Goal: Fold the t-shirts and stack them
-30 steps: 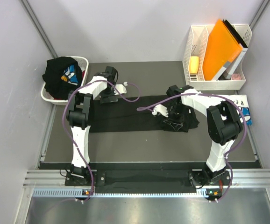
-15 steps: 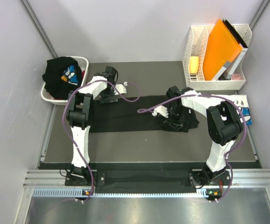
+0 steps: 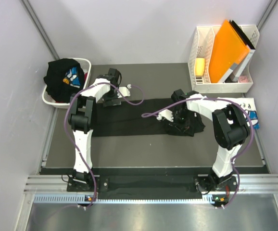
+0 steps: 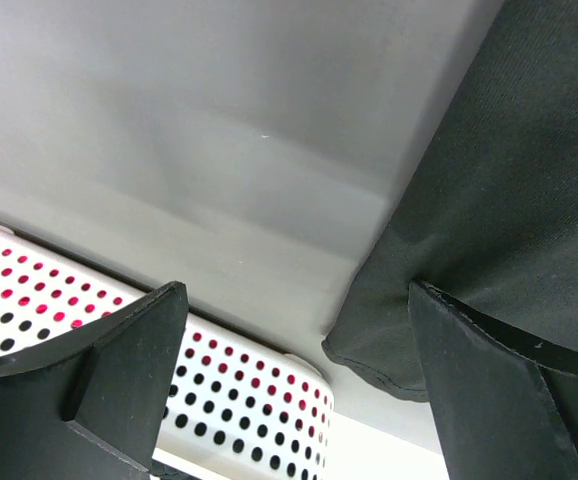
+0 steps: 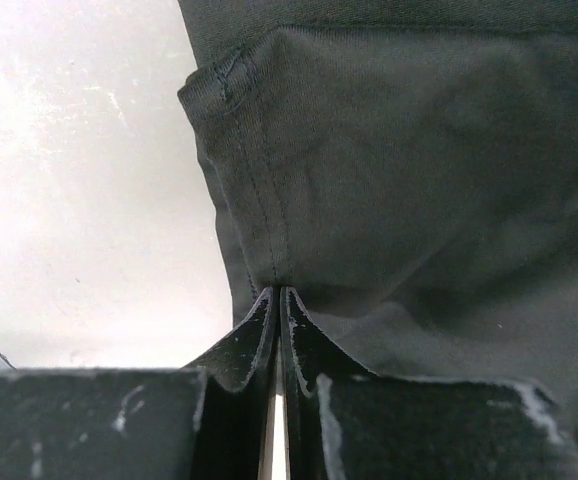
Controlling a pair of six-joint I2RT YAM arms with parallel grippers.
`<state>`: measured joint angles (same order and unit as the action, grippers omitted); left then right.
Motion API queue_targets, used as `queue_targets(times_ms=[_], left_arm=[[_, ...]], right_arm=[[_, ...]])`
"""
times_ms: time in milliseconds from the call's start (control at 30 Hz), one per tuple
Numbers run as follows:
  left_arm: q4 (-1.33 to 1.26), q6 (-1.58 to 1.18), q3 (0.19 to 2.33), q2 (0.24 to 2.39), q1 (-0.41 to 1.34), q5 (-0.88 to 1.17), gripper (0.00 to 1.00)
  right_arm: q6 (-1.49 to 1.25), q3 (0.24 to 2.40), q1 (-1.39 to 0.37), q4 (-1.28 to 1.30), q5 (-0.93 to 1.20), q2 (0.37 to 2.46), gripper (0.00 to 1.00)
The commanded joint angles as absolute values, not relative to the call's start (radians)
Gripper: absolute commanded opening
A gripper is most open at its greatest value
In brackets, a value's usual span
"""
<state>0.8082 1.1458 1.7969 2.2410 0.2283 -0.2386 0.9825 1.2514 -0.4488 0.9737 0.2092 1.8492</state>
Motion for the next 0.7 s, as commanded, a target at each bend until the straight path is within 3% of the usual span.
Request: queue_targets(times_ms=[0, 367, 667], left_arm=[[0.841, 1.141, 1.789, 2.235, 0.204, -0.216, 0.97], [0.842, 1.140, 1.793, 2.247, 0.204, -0.207, 0.97], [0.842, 1.147, 1.801, 2.250, 0.202, -0.207, 0.97]], right_arm=[[0.983, 1.258, -0.460, 0.974, 0.213, 1.845, 0.00], [1.035, 1.367, -0.460, 1.164, 0.307, 1.844, 0.00], [1.037, 1.358, -0.482, 1.161, 0.310, 1.881, 0.00]])
